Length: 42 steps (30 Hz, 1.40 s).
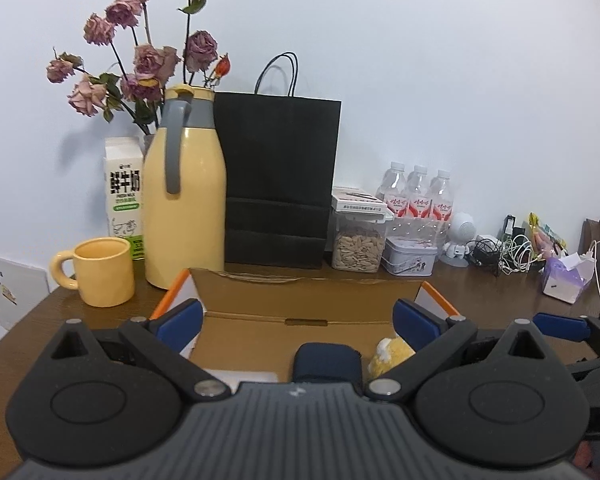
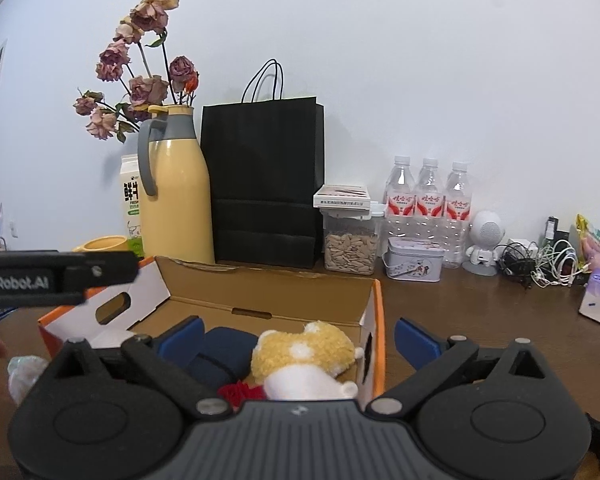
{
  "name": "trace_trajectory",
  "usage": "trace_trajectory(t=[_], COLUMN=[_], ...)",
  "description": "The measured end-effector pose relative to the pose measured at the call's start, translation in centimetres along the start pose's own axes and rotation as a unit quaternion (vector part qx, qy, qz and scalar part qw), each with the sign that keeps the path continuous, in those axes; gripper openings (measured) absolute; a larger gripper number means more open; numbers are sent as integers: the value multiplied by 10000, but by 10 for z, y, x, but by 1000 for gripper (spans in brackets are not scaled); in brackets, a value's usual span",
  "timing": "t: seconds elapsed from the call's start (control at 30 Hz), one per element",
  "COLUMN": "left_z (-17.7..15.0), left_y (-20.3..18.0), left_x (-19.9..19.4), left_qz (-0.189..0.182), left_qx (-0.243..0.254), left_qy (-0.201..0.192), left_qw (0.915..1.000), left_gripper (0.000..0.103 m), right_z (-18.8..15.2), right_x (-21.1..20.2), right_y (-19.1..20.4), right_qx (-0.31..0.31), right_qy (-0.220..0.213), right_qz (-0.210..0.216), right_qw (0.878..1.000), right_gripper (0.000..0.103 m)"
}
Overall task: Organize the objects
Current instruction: 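Lower the sheep and navy case into the cardboard box and release both, then grasp the white heart-shaped cap with the right gripper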
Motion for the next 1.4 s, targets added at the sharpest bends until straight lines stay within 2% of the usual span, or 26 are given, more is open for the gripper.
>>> trace_trajectory(t=[0.3,0.6,1.03,1.17,1.4], left_z=[-8,-33,-73,-80,-84], left_y=[13,29,54,61,66], left_x=[-40,-77,-113,-118,-122], left_qz=[181,396,641,684,671], left_qx=[61,105,-105,-169,-241], left_qy=[65,304,744,802,828], left_qw=[9998,9987,9951,9943,9940], left_gripper=[103,103,103,103,103], right_z=[-20,-57,-99,-106,-112], right_x=[-39,-72,-85,-85,-73], right_y=[-15,-27,-32,-22,-9], right_qx=[-66,-219,-433,-521,-589], right_qy=[92,356,836,950,1218], right_qz=[-65,-122,-67,121,371], right_qw=[9999,9991,9955,9940,9901], right_gripper=[103,103,102,90,49])
Point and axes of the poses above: each gripper's, at about its wrist camera, not at the fingertips, and x roughly the way its jaws point, y to its left, z to its top, the point moved 3 cm from there along x, roughly the way its jaws point, and after that the axes turned 11 degrees about -z, right-handed, at the moved point
